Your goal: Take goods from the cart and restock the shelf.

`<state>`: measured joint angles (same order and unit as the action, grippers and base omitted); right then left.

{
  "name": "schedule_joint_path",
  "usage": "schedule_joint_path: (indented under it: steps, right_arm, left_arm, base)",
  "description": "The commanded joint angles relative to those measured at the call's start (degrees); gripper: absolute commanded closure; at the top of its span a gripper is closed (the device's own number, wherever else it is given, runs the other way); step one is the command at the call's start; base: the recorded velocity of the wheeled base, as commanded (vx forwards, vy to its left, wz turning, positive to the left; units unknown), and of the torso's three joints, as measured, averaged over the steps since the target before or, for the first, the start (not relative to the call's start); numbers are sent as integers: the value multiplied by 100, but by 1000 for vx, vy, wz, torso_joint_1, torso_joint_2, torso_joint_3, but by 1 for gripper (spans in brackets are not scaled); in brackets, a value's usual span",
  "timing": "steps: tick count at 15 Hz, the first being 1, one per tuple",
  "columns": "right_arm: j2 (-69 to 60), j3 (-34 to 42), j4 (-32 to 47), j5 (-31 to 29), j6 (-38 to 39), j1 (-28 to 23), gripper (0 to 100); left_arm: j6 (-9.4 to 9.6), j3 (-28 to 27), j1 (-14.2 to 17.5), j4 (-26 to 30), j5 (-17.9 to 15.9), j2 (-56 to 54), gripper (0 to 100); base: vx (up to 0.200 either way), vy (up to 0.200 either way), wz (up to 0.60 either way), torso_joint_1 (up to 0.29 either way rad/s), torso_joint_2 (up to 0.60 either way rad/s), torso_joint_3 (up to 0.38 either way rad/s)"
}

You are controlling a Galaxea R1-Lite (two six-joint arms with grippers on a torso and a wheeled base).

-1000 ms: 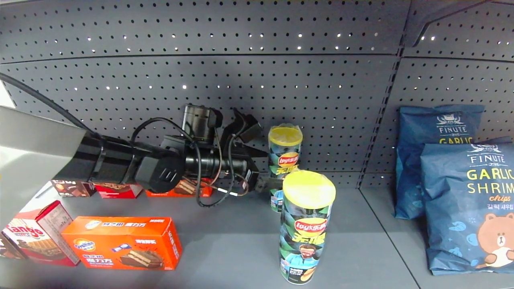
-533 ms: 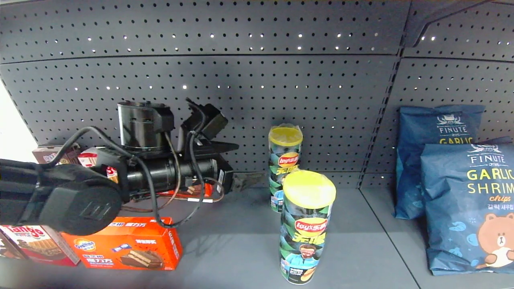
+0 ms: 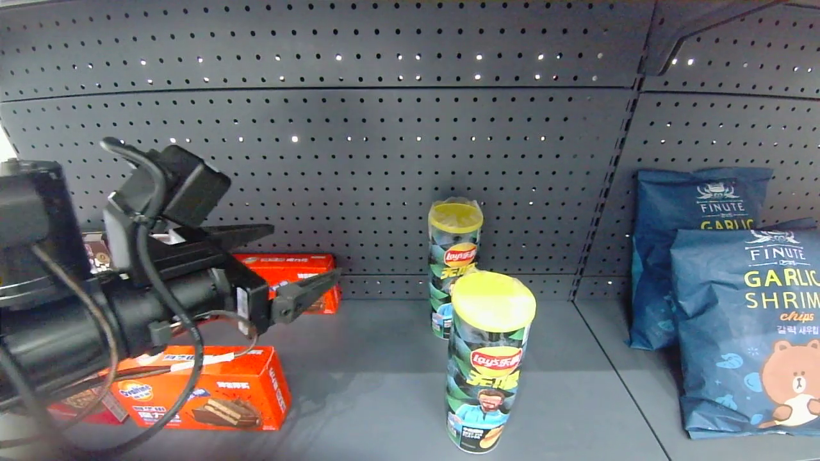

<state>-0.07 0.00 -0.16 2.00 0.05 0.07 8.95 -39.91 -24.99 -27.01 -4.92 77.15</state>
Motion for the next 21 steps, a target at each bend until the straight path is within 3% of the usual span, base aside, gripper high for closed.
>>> schedule_joint_path:
  steps: [1, 3, 5, 6, 7, 8, 12, 14, 18, 21]
  right_arm:
    - [7, 0, 7, 55, -14, 1, 0]
    - [7, 0, 7, 55, -14, 1, 0]
    - [95, 0, 7, 73, -40, -25, 0]
    - [245, -299, -28, 11, 30, -34, 0]
    - [1211, -1538, 33, -59, 373, -16, 0]
    - [2064, -2092, 95, -15, 707, 1, 0]
    - [3119, -2602, 148, 1004, -233, 256, 0]
    - [4121, -2751, 16, 1312, -611, 819, 0]
    - [5606, -2786, -687, 1004, -532, 1961, 0]
    - [6230, -2804, -740, 978, -506, 2418, 0]
  left_arm:
    - [90, 89, -164, 829, 246, -1168, 0]
    - [134, 159, -226, 1550, 273, -1695, 0]
    - [116, 326, -217, 1576, 273, -1739, 0]
    - [107, 282, -217, 1568, 255, -1739, 0]
    - [107, 291, -226, 1532, 246, -1739, 0]
    - [107, 317, -234, 1480, 246, -1712, 0]
    - [98, 335, -208, 1409, 238, -1642, 0]
    - [90, 379, -217, 1418, 238, -1625, 0]
    - [90, 388, -208, 1409, 238, -1625, 0]
    - [90, 396, -208, 1409, 229, -1625, 0]
  base:
    - [0, 0, 0, 0, 0, 0]
    - [0, 0, 0, 0, 0, 0]
    - [0, 0, 0, 0, 0, 0]
    - [0, 0, 0, 0, 0, 0]
    - [0, 0, 0, 0, 0, 0]
    - [0, 0, 0, 0, 0, 0]
    - [0, 0, 0, 0, 0, 0]
    - [0, 0, 0, 0, 0, 0]
    - [0, 0, 0, 0, 0, 0]
    - [0, 0, 0, 0, 0, 0]
